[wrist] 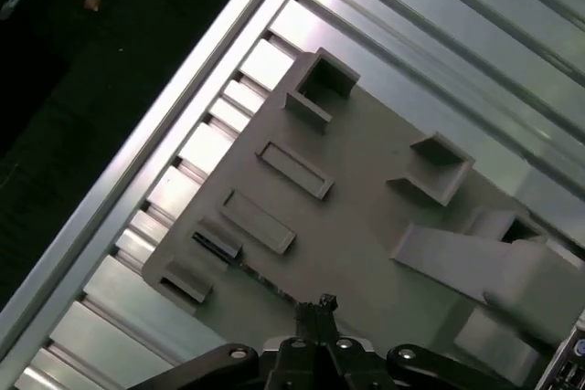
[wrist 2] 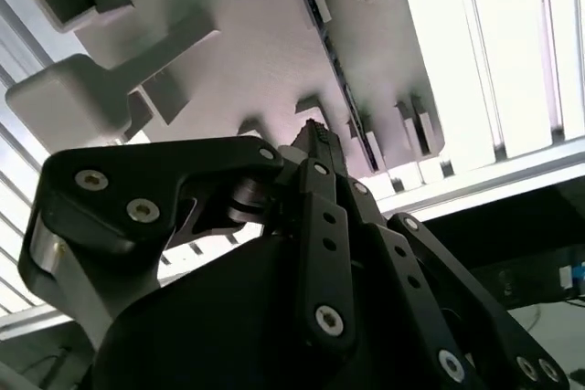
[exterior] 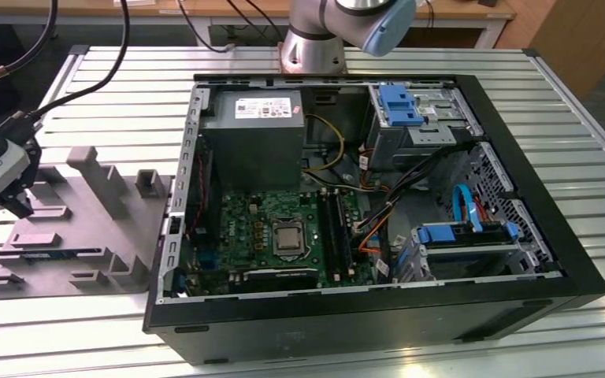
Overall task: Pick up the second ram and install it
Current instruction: 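Pick up the second ram and move it above second insertion slot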
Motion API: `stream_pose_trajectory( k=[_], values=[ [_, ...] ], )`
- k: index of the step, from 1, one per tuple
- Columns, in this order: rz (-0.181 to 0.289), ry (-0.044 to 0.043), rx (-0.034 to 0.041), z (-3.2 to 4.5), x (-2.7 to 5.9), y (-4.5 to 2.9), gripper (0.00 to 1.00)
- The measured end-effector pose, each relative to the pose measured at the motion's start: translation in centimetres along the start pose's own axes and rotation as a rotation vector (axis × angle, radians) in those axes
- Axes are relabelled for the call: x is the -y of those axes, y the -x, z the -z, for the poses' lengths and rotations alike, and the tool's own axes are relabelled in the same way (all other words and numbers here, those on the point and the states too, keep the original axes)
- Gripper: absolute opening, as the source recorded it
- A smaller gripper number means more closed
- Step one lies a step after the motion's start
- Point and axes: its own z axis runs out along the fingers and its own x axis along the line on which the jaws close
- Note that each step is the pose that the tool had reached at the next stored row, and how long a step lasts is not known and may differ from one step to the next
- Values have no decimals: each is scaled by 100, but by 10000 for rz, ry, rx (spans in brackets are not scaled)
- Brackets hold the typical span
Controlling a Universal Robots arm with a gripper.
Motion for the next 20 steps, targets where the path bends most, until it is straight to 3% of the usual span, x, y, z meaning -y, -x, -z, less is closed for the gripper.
stream_pose_trajectory(
  k=[20],
  values=[
    [3626, 211, -262, -116, 8, -7, 11]
  ],
)
